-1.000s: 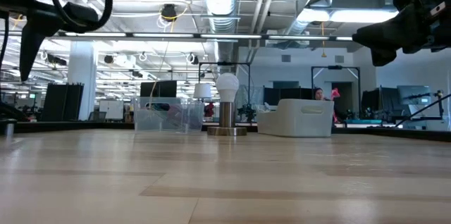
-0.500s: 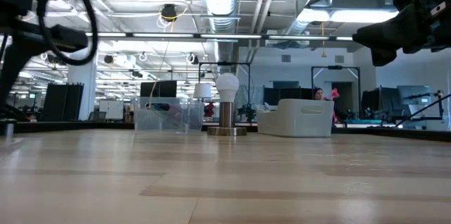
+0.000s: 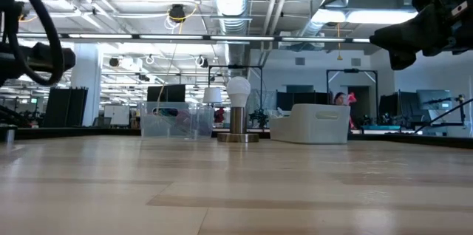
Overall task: Pick & Place USB Port
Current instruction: Put the purple charger cable into the gray bin
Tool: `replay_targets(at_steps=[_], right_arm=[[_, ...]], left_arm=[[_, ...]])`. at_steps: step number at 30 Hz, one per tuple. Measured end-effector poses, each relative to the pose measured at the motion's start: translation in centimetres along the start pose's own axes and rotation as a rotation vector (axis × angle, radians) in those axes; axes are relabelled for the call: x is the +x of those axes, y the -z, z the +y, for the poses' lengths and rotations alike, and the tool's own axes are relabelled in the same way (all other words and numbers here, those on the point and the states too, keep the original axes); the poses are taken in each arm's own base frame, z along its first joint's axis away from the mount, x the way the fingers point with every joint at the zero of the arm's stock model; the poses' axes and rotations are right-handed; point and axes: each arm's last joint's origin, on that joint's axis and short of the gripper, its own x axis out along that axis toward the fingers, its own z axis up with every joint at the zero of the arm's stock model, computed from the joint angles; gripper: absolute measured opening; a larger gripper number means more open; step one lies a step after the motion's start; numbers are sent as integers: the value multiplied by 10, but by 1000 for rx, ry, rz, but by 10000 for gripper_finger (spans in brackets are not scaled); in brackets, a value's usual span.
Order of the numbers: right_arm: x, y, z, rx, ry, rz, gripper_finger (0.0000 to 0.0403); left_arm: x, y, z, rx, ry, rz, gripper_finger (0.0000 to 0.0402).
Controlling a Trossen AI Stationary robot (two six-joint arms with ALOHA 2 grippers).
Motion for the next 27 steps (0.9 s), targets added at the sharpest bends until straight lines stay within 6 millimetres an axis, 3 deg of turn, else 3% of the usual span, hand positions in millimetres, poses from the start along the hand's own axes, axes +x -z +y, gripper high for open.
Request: replay_targets(at_steps=[16,21,25,27], right_arm=[[0,0,0,3,0,0,75],[0,0,0,2,0,0,75],[0,0,0,2,0,0,75],[0,0,0,2,0,0,75]], left_arm=[[18,12,0,-32,9,-38,145],[19,12,13,-315,25,-43,98],[20,12,18,-406,37,-39,29],[20,12,19,-432,34,-43,27]])
